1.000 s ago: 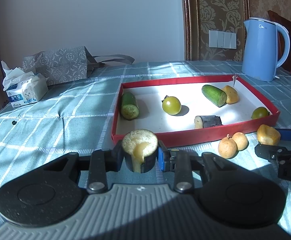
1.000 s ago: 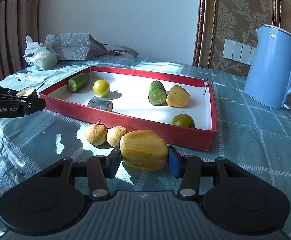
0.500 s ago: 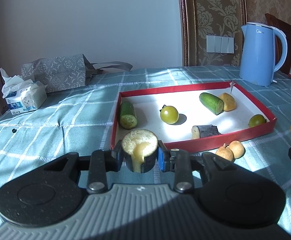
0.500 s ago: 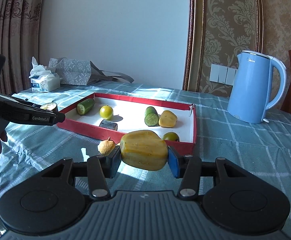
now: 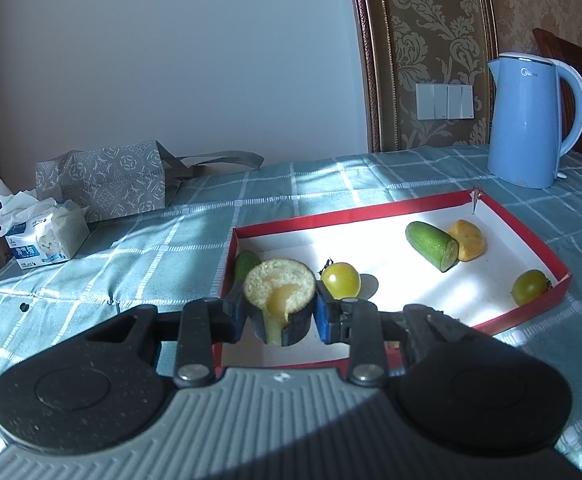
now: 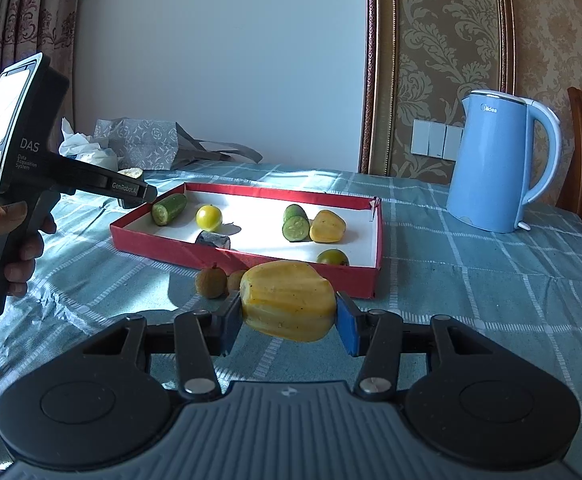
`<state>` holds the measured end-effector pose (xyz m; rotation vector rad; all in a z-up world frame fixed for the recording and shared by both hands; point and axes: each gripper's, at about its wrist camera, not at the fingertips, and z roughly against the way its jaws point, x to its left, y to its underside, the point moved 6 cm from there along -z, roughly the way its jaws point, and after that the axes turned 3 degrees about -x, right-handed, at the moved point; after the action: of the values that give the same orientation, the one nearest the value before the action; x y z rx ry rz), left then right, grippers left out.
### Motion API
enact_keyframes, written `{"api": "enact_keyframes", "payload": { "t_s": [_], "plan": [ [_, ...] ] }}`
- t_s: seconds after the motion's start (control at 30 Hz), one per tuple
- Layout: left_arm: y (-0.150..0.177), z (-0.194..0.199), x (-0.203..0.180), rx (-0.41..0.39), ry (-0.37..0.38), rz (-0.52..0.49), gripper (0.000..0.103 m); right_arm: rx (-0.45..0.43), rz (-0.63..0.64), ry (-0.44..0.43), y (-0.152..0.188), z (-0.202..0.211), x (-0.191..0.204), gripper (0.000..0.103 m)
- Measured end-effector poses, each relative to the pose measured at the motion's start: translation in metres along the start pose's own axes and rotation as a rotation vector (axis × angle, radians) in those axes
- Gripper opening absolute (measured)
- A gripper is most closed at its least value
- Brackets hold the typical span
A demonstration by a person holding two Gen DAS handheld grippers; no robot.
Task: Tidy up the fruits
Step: 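Carry the eggplant chunk into the tray with the left gripper while the right gripper holds the yellow chunk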
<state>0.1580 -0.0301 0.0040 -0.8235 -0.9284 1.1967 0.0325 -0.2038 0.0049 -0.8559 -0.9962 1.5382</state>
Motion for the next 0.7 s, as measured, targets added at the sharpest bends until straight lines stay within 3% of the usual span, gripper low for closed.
{"api": "enact_keyframes", "payload": {
  "t_s": [0.7],
  "plan": [
    [-0.018, -0.055, -0.019, 0.026, -0.012, -0.042, 0.03, 0.002, -0.011, -0.004, 0.003, 0.003, -0.004, 0.048]
  ]
}}
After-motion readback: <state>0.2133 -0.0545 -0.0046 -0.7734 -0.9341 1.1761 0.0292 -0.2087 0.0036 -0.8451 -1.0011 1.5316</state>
